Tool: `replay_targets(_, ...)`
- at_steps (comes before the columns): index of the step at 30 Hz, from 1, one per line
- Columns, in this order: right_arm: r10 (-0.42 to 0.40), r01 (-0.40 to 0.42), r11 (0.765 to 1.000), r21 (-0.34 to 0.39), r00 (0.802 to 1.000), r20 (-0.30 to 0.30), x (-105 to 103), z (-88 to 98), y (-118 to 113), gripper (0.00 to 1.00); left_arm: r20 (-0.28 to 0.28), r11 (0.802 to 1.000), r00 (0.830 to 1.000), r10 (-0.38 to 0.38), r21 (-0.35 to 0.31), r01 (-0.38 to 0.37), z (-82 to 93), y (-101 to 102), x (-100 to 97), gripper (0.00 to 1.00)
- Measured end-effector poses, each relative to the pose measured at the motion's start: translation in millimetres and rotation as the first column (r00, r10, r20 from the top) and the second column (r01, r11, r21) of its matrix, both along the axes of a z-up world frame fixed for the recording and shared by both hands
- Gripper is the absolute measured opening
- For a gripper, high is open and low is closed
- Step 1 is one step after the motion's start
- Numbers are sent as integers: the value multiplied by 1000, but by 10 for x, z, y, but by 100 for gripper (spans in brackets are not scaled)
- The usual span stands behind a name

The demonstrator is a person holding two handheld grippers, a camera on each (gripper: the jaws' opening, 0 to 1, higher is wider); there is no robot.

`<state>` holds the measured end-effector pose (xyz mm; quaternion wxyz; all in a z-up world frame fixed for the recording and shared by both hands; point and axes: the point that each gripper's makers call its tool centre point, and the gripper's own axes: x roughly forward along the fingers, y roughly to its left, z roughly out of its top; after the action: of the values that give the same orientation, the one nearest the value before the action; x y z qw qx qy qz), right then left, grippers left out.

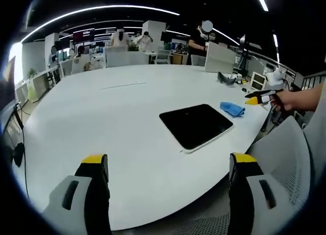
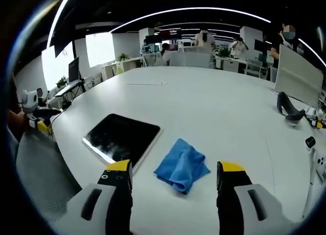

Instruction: Wipe the mirror surface with the cleaning cloth until all visible marks leave the cleaned area.

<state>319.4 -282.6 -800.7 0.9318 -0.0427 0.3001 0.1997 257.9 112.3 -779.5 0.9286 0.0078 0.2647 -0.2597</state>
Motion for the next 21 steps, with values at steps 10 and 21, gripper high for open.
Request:
replay_targets(10,-49,50,999,8,997,-54,180,-240,-28,37,-6,1000,1000,-14,21,14,-44,-12,-23,97)
replay_targets(21,-63,60,998,-25,992,-112,403,-443,8,26,-5,999,1000,-28,25,28,-52,-35,-34,98)
